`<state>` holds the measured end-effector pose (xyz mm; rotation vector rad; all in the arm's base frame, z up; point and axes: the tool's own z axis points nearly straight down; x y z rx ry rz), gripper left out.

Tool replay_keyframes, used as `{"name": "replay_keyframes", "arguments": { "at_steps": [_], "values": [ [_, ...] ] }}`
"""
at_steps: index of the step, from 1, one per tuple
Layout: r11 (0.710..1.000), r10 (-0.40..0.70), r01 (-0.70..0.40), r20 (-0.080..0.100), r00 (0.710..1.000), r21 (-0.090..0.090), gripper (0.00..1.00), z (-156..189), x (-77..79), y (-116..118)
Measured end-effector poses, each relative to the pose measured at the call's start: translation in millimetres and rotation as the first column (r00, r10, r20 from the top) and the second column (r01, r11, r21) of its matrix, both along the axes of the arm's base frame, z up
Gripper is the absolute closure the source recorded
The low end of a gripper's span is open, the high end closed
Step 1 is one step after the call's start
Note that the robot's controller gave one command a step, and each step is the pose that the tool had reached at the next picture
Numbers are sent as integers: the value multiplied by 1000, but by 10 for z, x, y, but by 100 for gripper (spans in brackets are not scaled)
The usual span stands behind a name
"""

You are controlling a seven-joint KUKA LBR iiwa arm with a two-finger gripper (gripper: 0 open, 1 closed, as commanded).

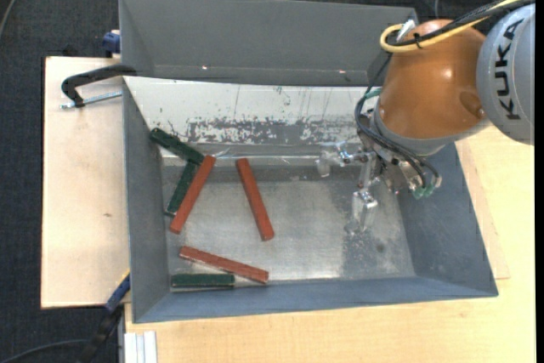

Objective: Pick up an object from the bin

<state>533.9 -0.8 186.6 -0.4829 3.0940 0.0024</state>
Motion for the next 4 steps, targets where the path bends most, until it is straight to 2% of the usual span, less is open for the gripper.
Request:
{"name": "replay_keyframes", "arguments": {
  "at_steps": [1, 2, 3, 4],
  "values": [
    [977, 211, -211, -9, 977, 0, 0, -237, -97, 741],
    [887, 461, -461, -7, 887, -1, 0, -1172, 295, 1041],
    [888, 460, -460, -5, 888, -2, 100, -1157, 304, 1038],
    [841, 541, -541, 4, 841, -8, 100, 202, 200, 919]
  ]
}}
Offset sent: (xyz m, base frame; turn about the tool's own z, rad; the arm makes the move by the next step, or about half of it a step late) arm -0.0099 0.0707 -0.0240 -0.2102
